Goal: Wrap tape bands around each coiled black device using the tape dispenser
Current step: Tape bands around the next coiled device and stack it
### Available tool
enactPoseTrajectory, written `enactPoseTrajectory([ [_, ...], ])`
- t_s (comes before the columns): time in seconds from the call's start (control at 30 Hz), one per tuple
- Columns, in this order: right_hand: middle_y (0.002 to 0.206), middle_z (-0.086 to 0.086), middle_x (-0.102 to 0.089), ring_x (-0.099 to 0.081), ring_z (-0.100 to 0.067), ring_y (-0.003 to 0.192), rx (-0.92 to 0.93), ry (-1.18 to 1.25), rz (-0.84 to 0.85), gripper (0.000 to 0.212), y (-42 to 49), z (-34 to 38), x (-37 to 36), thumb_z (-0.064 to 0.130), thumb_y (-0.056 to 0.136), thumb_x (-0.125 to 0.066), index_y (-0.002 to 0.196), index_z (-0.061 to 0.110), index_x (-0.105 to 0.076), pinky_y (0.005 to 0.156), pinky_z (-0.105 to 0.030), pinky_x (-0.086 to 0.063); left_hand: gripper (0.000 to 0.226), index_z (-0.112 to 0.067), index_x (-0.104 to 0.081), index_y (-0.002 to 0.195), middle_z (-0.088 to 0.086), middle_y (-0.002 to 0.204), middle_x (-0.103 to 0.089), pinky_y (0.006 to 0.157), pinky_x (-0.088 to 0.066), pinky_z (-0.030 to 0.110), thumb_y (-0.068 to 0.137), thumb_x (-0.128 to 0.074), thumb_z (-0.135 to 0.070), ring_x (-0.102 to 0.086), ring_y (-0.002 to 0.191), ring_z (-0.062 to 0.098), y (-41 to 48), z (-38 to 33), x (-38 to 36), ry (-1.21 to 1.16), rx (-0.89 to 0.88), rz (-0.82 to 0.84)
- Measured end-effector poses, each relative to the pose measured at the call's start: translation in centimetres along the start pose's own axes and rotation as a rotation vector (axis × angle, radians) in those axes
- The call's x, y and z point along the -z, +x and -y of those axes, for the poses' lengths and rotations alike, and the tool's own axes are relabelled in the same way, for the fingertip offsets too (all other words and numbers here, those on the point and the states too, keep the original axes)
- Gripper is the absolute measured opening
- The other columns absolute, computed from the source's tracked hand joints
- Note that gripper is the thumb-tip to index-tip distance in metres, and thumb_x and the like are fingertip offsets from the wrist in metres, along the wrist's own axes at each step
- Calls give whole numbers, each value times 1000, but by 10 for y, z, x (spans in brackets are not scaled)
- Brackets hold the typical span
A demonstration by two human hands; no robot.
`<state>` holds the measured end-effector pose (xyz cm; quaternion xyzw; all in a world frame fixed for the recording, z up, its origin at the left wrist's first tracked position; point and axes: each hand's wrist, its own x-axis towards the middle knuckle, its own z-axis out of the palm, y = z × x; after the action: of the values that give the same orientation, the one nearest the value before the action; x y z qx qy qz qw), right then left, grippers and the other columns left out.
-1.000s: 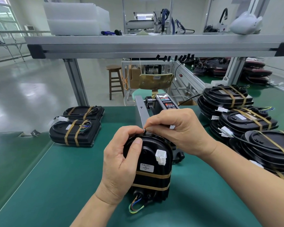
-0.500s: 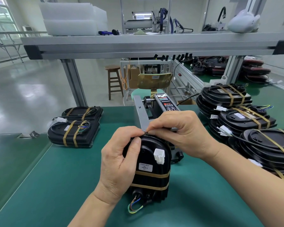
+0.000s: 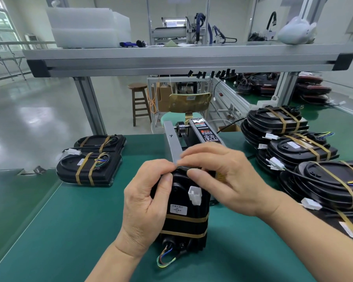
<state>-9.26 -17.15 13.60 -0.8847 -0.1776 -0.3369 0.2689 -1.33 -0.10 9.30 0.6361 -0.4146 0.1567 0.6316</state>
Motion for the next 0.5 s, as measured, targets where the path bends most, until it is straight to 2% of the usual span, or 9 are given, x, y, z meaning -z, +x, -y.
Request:
enactPoseTrajectory([
  [0.07,120,3,-69,-62,-13,113,-14,-28,38,30,-6,4,-6,26,98,-57,121,13,-71,98,-31,-48,20,-7,-66,100,0,101,-67,88,-47,26,92,-51,-17,-63,98,25,-1,0,1,-3,8,-2],
  [0.13,118,2,-70,-64,-12,109,-25,-9,-8,28,-13,5,-6,23,97,-61,119,10,-72,95,-31,-50,19,-10,-66,101,-4,101,-67,87,-48,25,92,-52,-20,-64,98,24,-1,-1,1,1,22,8],
  [0.23,102,-2,-71,-67,-13,96,-81,70,-160,22,-17,6,-3,23,93,-61,96,5,-73,78,-31,-55,19,-17,-64,104,-6,100,-68,85,-50,27,91,-53,-25,-65,96,22,-3,-3,3,-3,75,4],
  [0.3,103,0,-67,-67,-18,92,-155,160,-176,23,-12,9,-3,27,92,-61,102,8,-66,70,-32,-54,19,-20,-60,107,-5,101,-67,87,-51,29,90,-55,-27,-65,99,23,-4,-3,3,-38,99,-4],
  [0.33,108,1,-65,-66,-18,95,-173,164,-146,26,-9,12,-5,29,92,-61,110,12,-65,71,-29,-53,21,-20,-57,109,-5,103,-68,88,-50,28,89,-56,-27,-65,101,23,-4,-3,3,-61,109,-9],
  [0.4,121,4,-63,-63,-14,108,-155,111,-40,32,-5,14,-10,29,95,-61,124,20,-65,86,-25,-50,26,-20,-51,113,-7,105,-68,91,-49,24,88,-57,-28,-65,104,20,-4,-3,4,-95,119,-10],
  [0.47,127,4,-63,-58,-9,121,-157,108,22,31,-6,14,-13,26,96,-60,124,21,-70,102,-26,-45,28,-19,-49,114,-9,105,-68,90,-48,21,88,-56,-27,-65,103,17,-4,-4,4,-100,110,3],
  [0.5,126,3,-64,-58,-8,122,-175,128,13,29,-8,15,-13,24,95,-60,122,19,-72,104,-26,-44,28,-19,-49,114,-9,105,-68,90,-48,21,88,-56,-27,-65,103,18,-4,-4,5,-101,108,14],
])
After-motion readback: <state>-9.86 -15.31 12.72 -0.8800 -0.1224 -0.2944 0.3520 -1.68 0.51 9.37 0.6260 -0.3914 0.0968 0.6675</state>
